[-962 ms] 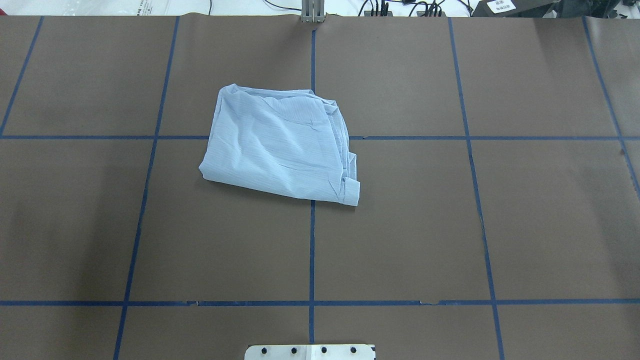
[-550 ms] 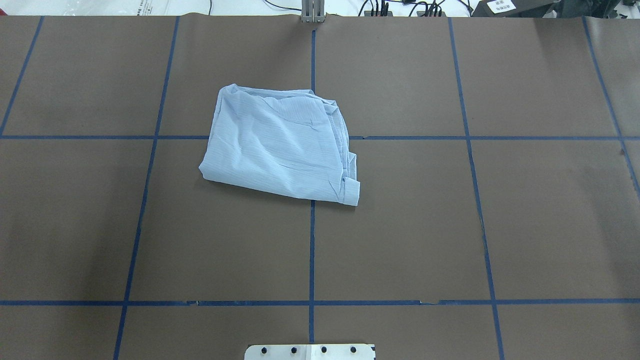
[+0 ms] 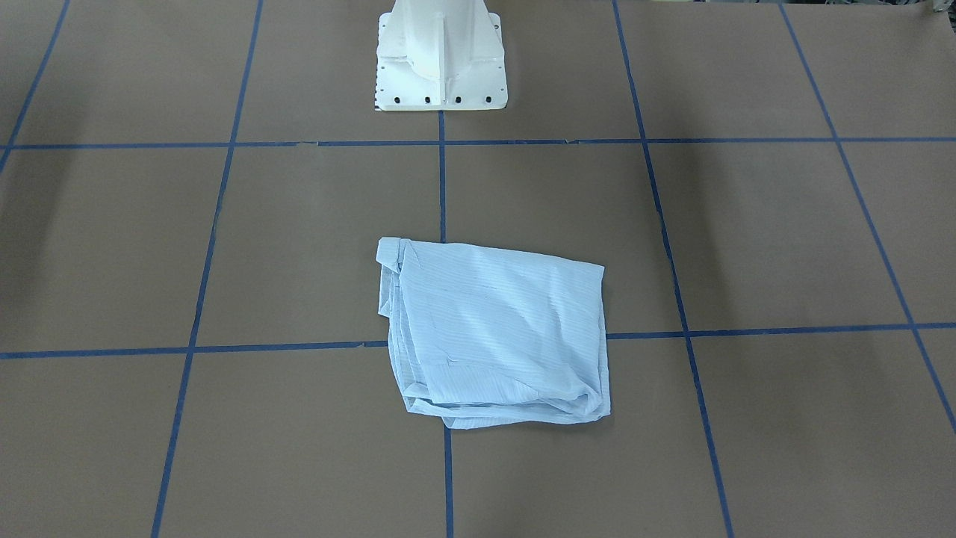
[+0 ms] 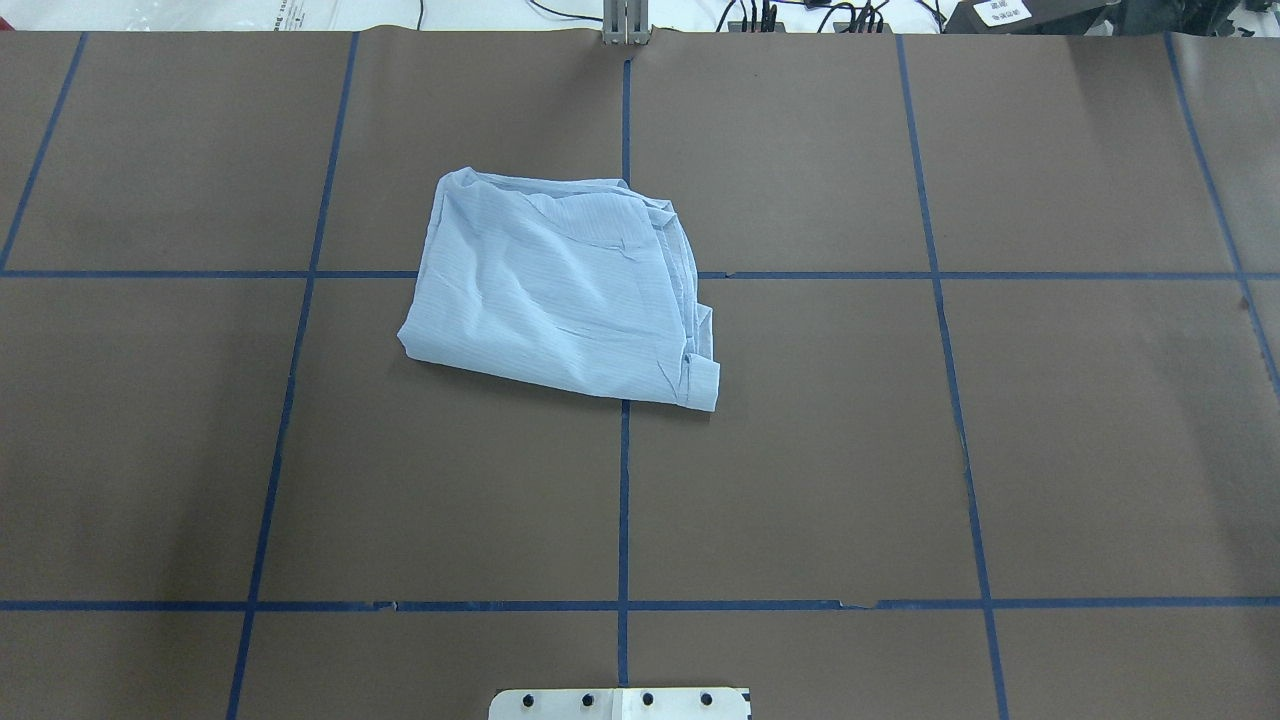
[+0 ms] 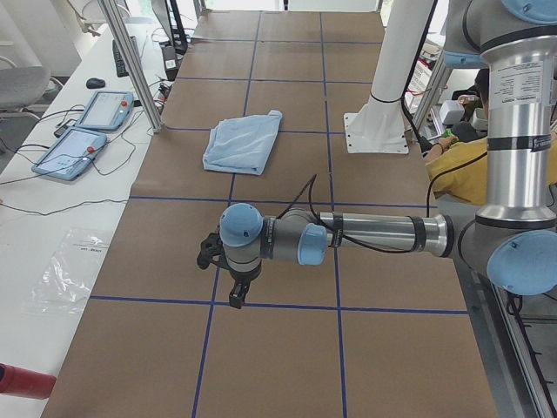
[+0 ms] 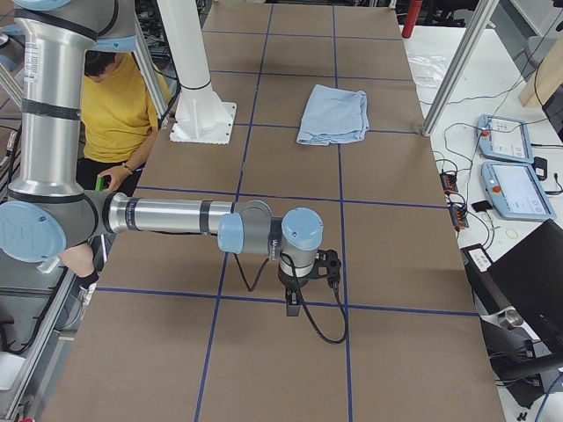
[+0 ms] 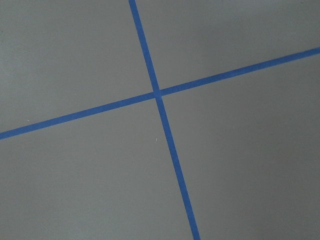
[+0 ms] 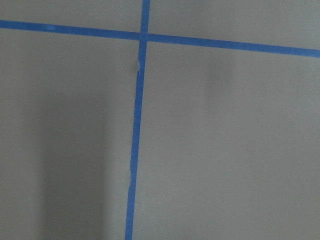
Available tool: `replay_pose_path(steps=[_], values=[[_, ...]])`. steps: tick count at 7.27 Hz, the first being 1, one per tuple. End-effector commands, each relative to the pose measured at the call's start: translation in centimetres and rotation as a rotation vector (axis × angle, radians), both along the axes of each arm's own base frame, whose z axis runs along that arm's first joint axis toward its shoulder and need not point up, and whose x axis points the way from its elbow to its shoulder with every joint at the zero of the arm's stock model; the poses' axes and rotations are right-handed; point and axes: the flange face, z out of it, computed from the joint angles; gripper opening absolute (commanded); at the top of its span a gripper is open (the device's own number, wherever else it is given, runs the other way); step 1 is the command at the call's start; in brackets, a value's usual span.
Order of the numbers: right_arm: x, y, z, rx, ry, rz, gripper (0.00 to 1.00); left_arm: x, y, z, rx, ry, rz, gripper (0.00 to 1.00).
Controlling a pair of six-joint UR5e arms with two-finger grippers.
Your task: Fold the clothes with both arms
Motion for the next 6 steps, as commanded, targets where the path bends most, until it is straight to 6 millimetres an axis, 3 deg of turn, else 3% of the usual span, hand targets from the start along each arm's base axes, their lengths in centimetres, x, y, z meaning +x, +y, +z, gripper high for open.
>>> replay_pose_path(steps=[1,6], values=[[0.00,0.10,-0.13,0.001,-0.009,0.002,1.00,-0.28,0.31,0.06,0.005,0.001,-0.003,1.00],[-0.04,-0.10,-0.05,0.024,-0.014,0.005,1.00,-1.17,-0.03,0.53,0.029,-0.128,-0.020,1.00]])
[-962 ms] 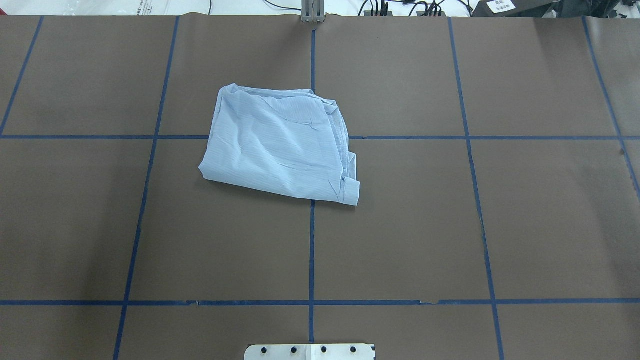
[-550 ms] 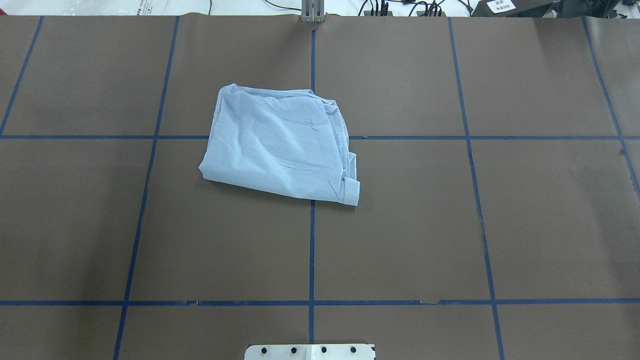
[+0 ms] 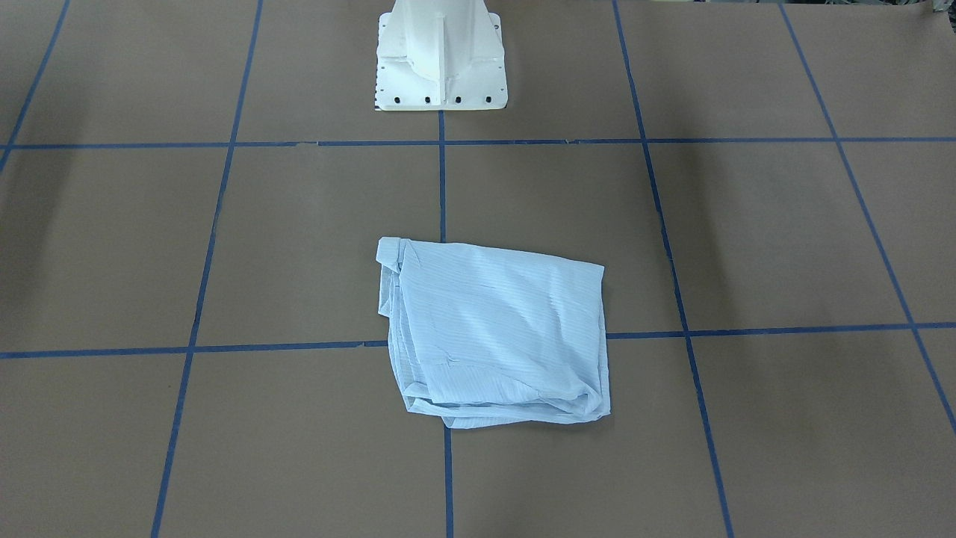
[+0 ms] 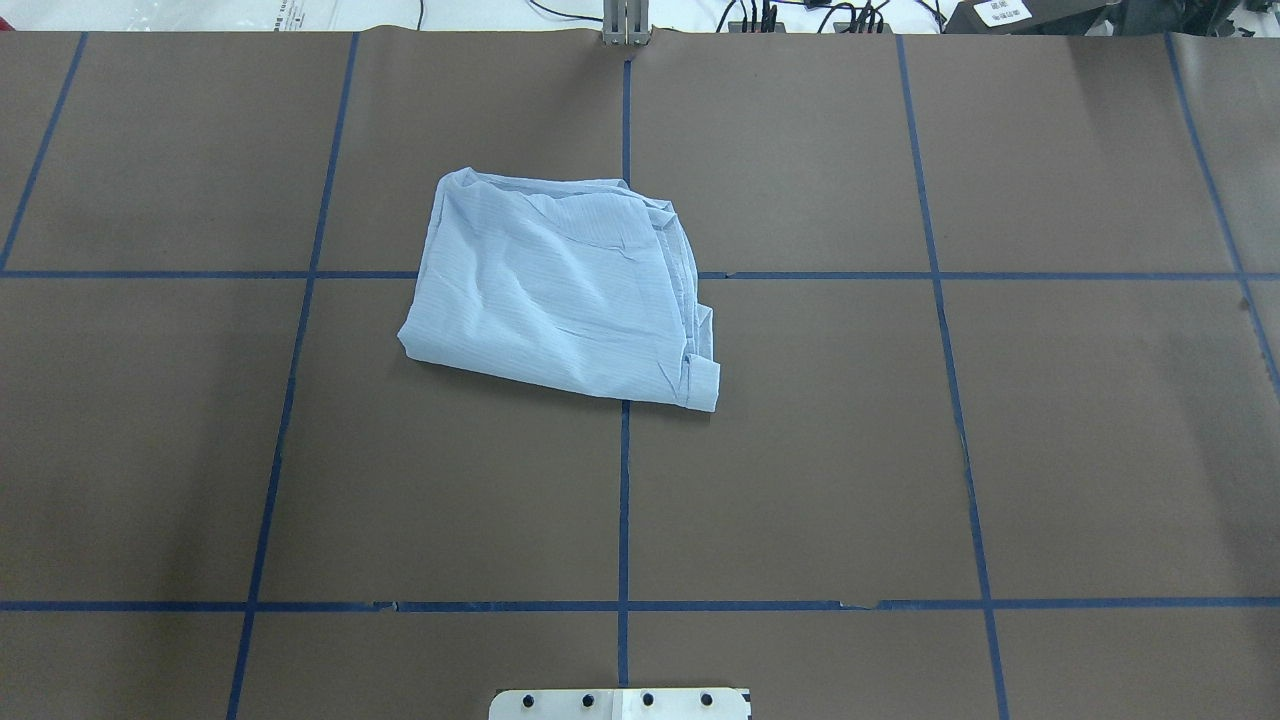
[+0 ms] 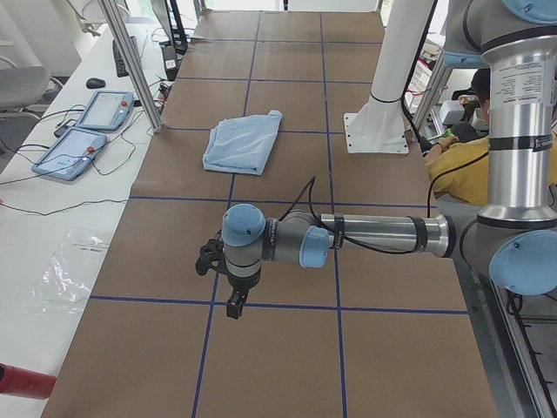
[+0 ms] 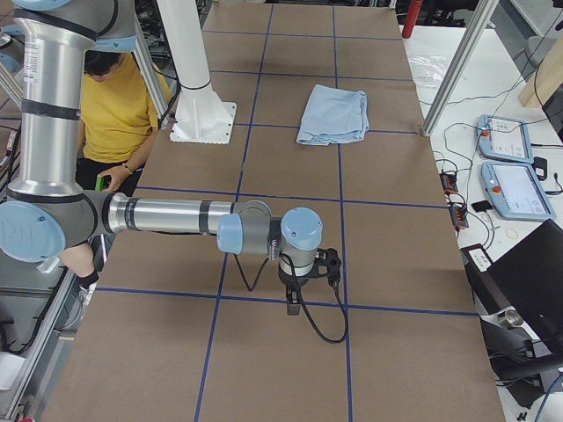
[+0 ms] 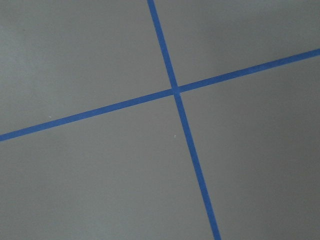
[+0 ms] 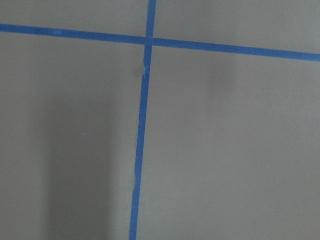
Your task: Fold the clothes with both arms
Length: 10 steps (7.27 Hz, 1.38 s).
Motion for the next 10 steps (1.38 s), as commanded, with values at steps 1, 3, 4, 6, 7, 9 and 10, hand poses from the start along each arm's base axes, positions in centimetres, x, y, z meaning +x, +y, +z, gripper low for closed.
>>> replay_pose_path(steps=[1,3,4,6,7,9,10], values=[[0.0,-0.1,0.0,0.009,0.000,0.001,1.00,-0.2,-0.1,-1.5,0.032,-0.008,-0.004,1.00],[0.0,-0.1,0.0,0.009,0.000,0.002,1.00,-0.1,0.3,-1.7,0.036,-0.003,-0.003,1.00],[0.0,-0.1,0.0,0.009,0.000,0.001,1.00,-0.1,0.5,-1.5,0.031,0.000,-0.003,1.00],[0.0,-0.1,0.0,0.008,0.000,0.002,1.00,-0.2,1.3,-1.1,0.025,0.001,-0.001,1.00],[0.0,-0.1,0.0,0.008,0.000,0.002,1.00,-0.2,1.4,-1.0,0.024,0.001,0.001,1.00],[0.0,-0.1,0.0,0.009,0.000,0.002,1.00,0.0,1.6,-0.8,0.018,0.028,0.006,1.00],[0.0,-0.1,0.0,0.008,-0.002,0.003,1.00,0.3,1.9,-1.0,0.020,0.061,0.009,1.00]])
